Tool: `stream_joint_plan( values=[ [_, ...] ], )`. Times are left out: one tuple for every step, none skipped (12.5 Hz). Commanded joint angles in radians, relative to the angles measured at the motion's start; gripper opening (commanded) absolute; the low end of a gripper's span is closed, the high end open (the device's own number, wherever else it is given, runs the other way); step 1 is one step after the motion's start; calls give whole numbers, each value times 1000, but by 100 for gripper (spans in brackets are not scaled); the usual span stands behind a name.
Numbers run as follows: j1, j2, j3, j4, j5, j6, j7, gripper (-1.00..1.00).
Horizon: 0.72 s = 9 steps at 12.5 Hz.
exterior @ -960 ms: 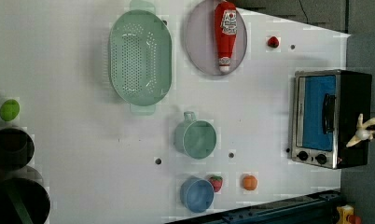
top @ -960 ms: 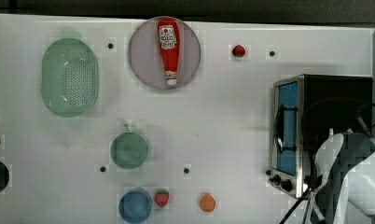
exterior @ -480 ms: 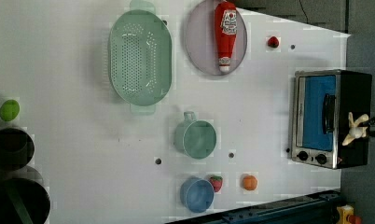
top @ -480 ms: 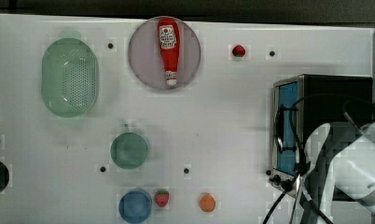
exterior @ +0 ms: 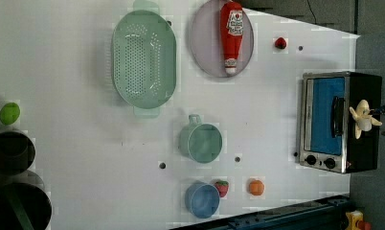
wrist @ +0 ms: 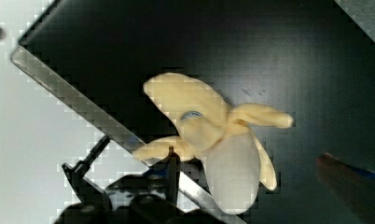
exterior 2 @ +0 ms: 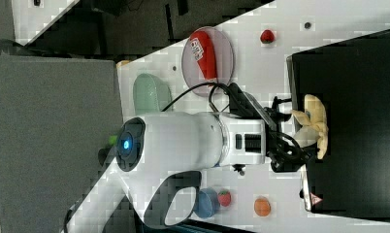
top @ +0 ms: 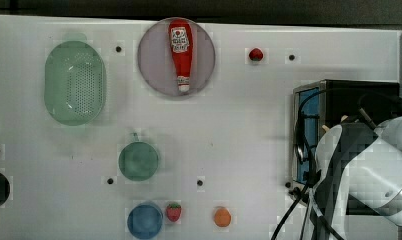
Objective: Pick banana from table and place on oven.
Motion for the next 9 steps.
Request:
stream_joint_plan(
  values=[
    [6, -45, 44, 38, -2, -52, -29, 100],
    [24, -69, 82, 54, 1, -108, -29, 100],
    [42, -102, 133, 67, 12, -172, -29, 100],
    [61, -143, 191, 73, 30, -222, -20, 100],
    [77, -189, 251, 73, 49, -250, 19, 100],
    [87, -235, 311, 73, 57, -271, 113, 100],
    [94, -282, 370, 72, 56, -294, 237, 100],
    [94, -324, 422, 70, 56, -329, 357, 100],
    [94, -365, 462, 64, 55, -386, 463, 100]
  ],
)
